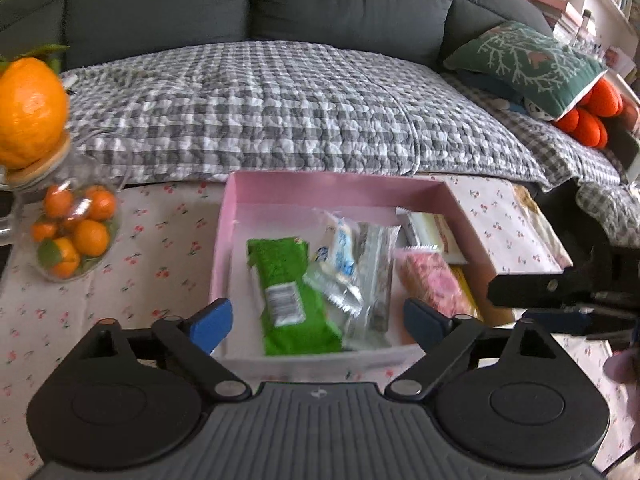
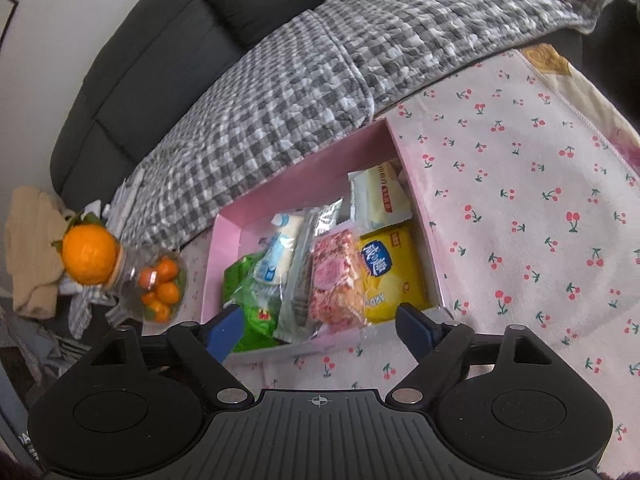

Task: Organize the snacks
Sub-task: 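Move both tools back over the remaining snacks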

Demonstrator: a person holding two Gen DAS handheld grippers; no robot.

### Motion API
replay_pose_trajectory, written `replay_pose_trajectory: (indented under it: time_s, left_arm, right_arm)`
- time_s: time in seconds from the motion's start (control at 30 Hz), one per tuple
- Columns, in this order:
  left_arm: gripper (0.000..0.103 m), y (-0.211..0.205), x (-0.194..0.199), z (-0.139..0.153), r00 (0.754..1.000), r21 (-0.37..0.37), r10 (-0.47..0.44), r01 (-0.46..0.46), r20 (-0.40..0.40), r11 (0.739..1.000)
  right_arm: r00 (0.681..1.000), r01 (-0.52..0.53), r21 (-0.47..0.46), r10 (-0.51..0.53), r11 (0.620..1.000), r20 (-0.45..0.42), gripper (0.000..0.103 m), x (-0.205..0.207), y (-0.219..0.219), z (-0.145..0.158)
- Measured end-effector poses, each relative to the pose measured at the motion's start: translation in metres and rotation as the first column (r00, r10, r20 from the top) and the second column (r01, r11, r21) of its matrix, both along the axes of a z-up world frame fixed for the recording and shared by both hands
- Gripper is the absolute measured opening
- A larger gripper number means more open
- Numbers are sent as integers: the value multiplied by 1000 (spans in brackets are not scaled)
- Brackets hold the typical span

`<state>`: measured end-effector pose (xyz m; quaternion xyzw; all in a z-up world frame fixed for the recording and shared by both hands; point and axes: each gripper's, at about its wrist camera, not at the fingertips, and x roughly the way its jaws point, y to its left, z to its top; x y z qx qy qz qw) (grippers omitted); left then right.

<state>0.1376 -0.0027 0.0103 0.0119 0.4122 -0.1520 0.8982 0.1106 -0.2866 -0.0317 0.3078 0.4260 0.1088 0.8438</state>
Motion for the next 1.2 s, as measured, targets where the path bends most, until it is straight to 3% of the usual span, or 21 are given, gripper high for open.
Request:
replay_pose_trajectory:
  time_s: [0.6,0.87,0.97,1.2]
  left_arm:
    - [100,57,-55,3,999,-3,30,-30,17,1000]
    - [101,84,-66,-21,1000,78,22,-21,-18,997]
    - [101,95,-66,-28,998,76,36,-32,-48,997]
    - [98,109,-67,-44,997,126,5,5,-75,992]
  right_arm:
    - [991,-130,-123,131,984,2,87,-37,40,2]
    - [975,-223,-217,223,950,-29,87,-55,73,-7]
    - [969,-245,-253,244,936,-33,87,-58,85,-8]
    - [961,-275,-262,268,925,-63,87,-57,113,-15]
